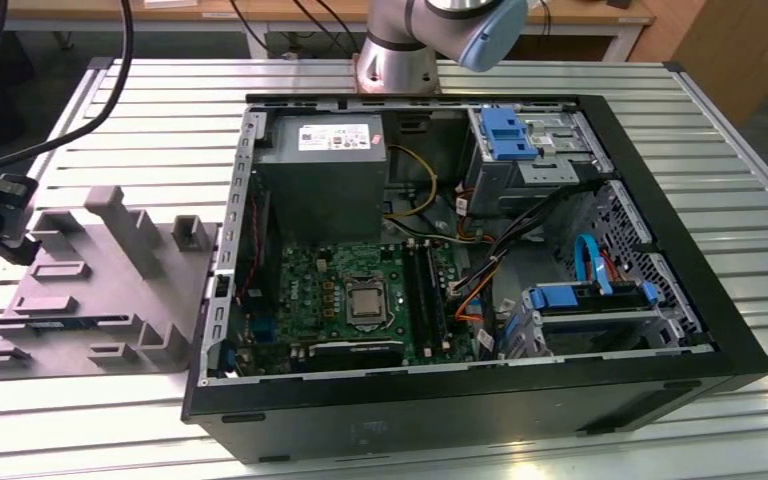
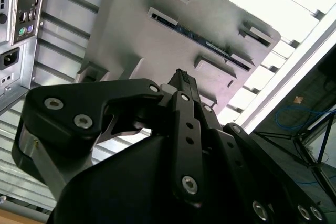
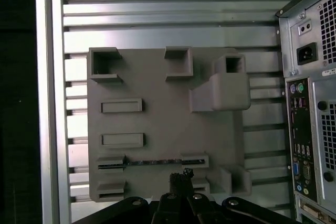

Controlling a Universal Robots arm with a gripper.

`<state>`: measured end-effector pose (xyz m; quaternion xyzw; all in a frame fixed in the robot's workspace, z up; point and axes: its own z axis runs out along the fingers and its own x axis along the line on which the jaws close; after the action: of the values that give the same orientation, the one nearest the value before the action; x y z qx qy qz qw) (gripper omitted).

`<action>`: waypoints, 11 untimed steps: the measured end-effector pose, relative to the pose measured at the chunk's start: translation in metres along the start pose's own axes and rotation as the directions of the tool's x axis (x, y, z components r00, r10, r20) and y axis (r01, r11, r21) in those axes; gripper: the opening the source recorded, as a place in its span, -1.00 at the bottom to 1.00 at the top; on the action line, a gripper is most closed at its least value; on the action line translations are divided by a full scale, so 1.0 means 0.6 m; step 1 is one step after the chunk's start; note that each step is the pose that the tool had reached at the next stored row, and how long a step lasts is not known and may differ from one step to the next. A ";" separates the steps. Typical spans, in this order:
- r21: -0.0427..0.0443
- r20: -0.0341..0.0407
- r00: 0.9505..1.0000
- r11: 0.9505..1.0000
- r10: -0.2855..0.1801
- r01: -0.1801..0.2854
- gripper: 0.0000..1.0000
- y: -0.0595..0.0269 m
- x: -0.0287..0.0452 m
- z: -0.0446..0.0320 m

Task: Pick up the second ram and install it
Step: 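Pick up the second ram and move it above second insertion slot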

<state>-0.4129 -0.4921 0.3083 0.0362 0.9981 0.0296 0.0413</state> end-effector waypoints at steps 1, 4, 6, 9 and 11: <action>-0.001 -0.001 1.000 1.000 -0.010 0.010 -0.79 0.000 0.000 0.000; -0.005 -0.003 0.998 0.998 -0.056 0.056 -0.79 0.000 0.000 0.002; -0.007 -0.005 0.996 0.996 -0.086 0.086 -0.79 0.000 0.000 0.004; -0.011 -0.008 0.991 0.991 -0.132 0.132 -0.79 0.000 0.001 0.007; -0.014 -0.010 0.986 0.986 -0.164 0.164 -0.79 -0.001 0.001 0.010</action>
<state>-0.4129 -0.4922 0.3026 -0.0463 0.9977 0.0329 0.0381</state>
